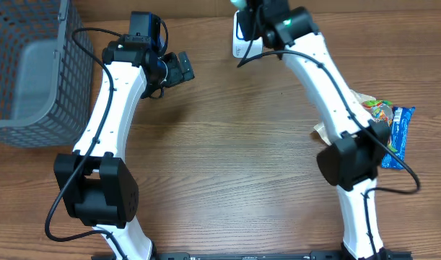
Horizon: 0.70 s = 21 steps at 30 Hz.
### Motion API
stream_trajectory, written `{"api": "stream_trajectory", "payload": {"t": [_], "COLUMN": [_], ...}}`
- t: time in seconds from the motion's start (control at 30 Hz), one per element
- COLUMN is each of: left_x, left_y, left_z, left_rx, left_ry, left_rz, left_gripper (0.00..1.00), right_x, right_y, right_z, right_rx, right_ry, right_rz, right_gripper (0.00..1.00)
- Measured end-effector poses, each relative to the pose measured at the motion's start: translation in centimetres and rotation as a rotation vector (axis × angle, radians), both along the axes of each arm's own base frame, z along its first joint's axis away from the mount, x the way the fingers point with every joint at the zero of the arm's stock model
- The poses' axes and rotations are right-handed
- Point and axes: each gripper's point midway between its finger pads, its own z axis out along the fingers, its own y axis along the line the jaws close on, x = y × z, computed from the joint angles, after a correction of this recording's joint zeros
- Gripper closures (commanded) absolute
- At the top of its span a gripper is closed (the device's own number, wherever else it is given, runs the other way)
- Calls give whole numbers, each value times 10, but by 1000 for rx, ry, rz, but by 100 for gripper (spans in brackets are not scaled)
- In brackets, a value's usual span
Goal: Scan the item barcode
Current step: 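Hold the wipes packet in front of the scanner, turning it, then carry the wipes packet right and drop it near the Nutree bag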
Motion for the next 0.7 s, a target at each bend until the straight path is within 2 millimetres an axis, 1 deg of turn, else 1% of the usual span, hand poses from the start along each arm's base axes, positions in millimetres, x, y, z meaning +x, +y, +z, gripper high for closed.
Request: {"api": "stream_trajectory", "payload": {"t": [0.03,0.07,0.1,0.13,0.2,0.27,0.33,0.47,0.6,0.7], "left_x": [0,0,0,0,0,0,0,0,0,0], "left_y": [0,0,0,0,0,0,0,0,0,0], "left_z": [0,0,0,0,0,0,0,0,0,0], "left_rx": [0,0,0,0,0,0,0,0,0,0], "left_ry": [0,-1,0,1,1,1,1,1,1,1], "left_rz": [0,0,0,0,0,0,0,0,0,0], "left_gripper": [0,0,0,0,0,0,0,0,1,0], "right_x": [-8,-14,-32,-39,-60,-75,-88,-110,-123,-137], "right_y": [-2,-4,-6,-6,-9,-15,-26,-52,-70,-79], "right_z": [10,16,28,34,46,56,66,79,90,100], "right_rx": [25,43,85,110,171,215,256,304,325,325], "right_ry": [11,25,66,76,135,172,204,265,280,286], "right_rz": [-6,-8,-7,-8,-6,-13,-30,-73,-104,-113], "right_gripper": [96,96,96,96,96,96,96,96,96,96]}}
